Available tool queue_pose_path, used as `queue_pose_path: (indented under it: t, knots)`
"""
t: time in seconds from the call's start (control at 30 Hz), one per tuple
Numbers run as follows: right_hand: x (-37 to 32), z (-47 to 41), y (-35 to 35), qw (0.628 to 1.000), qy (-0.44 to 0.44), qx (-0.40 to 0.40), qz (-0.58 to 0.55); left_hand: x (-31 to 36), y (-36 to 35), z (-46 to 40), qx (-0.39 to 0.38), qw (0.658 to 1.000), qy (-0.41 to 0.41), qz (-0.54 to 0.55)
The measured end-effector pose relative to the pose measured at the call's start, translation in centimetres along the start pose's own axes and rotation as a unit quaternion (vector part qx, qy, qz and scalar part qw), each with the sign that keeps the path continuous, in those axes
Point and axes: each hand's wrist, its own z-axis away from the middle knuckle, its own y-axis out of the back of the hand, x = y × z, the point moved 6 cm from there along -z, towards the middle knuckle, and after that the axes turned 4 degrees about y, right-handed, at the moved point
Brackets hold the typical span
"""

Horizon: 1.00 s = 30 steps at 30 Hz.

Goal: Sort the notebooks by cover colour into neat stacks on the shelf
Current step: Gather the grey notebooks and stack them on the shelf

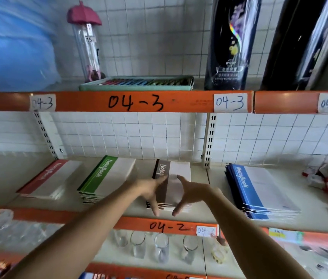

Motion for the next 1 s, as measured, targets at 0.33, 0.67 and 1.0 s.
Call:
queue_pose_path:
  t: [0.33,0.67,1.0]
  knots:
    - [0.0,1.1,-0.1,0.986,0.083,0.124,0.070,0.1,-0.5,-0.5,0.061,0.996,-0.016,0.065]
    - [0.8,-0.2,0.4,0.985,0.079,0.133,0.083,0.0,-0.3,-0.7,0.082,0.996,-0.006,0.037]
    - [0.8,-1.7,-1.2,0.977,0.036,0.127,0.166,0.0,-0.9,-1.2,0.109,0.993,0.003,0.053]
